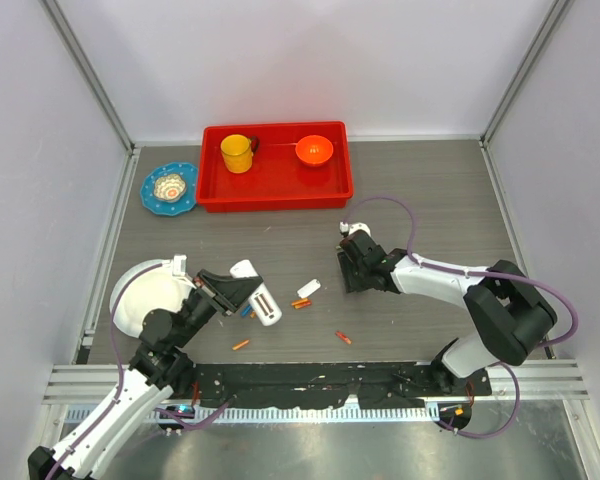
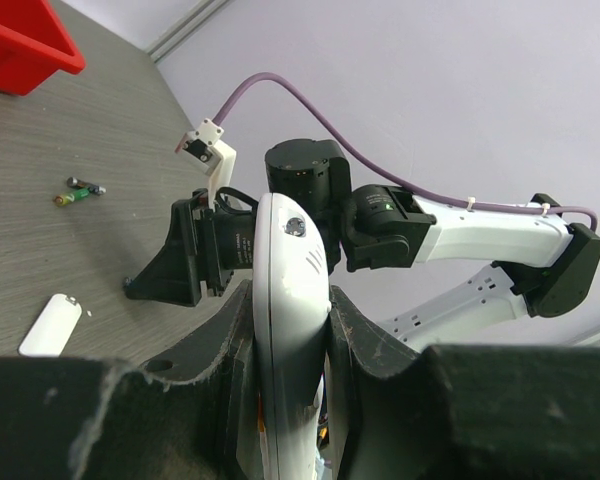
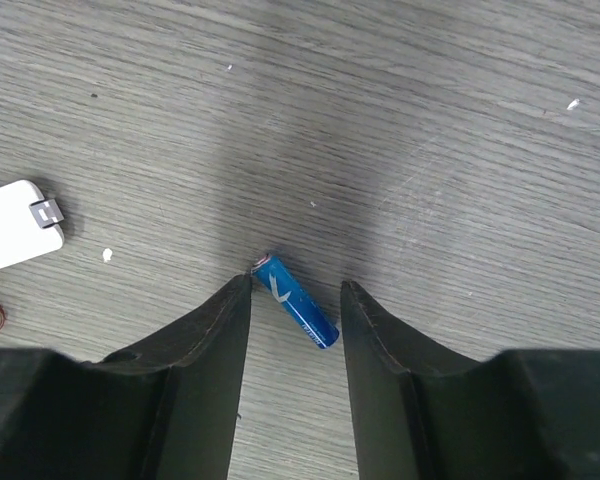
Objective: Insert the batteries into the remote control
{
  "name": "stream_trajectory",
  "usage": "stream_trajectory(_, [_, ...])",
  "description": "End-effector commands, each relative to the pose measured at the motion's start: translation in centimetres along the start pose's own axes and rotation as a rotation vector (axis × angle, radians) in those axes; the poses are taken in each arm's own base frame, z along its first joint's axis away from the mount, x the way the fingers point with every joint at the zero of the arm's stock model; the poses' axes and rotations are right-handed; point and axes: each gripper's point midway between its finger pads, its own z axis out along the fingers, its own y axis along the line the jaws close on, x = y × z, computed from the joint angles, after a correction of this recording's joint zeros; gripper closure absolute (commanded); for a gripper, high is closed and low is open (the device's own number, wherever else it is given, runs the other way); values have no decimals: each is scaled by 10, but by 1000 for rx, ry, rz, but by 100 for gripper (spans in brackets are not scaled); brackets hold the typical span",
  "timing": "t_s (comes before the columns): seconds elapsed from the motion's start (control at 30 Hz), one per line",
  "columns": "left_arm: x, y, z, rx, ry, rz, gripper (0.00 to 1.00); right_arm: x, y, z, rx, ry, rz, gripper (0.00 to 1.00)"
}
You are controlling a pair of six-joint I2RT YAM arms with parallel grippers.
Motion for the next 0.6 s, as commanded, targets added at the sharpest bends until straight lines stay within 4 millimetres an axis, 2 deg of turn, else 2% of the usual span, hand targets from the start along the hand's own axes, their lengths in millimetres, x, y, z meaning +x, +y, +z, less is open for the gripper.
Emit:
stream_trajectory(0.0, [26,40,-9,-65,47,-27,100,-2,2,3,-5,-15,15,56])
stream_trajectory(0.1, [26,40,-9,-66,48,-26,100,-1,1,2,1,-17,41,63])
stream_trajectory(0.23, [26,41,-8,-72,44,-28,100,-1,1,1,3,-28,77,79])
stream_trajectory(0.27, [26,42,-8,-75,46,-28,100,0,0,1,5,-28,88,80])
stream_trajectory(0.37, [26,43,-8,-78,44,-28,100,-1,1,1,1,-34,99,79])
stream_trajectory(0.53, [24,43,-7,-80,36,-28,100,-5,1,-6,2,-47,108,61])
stream_trajectory(0.57, [25,44,-7,-81,37,-28,100,-5,1,-7,2,-47,109,60])
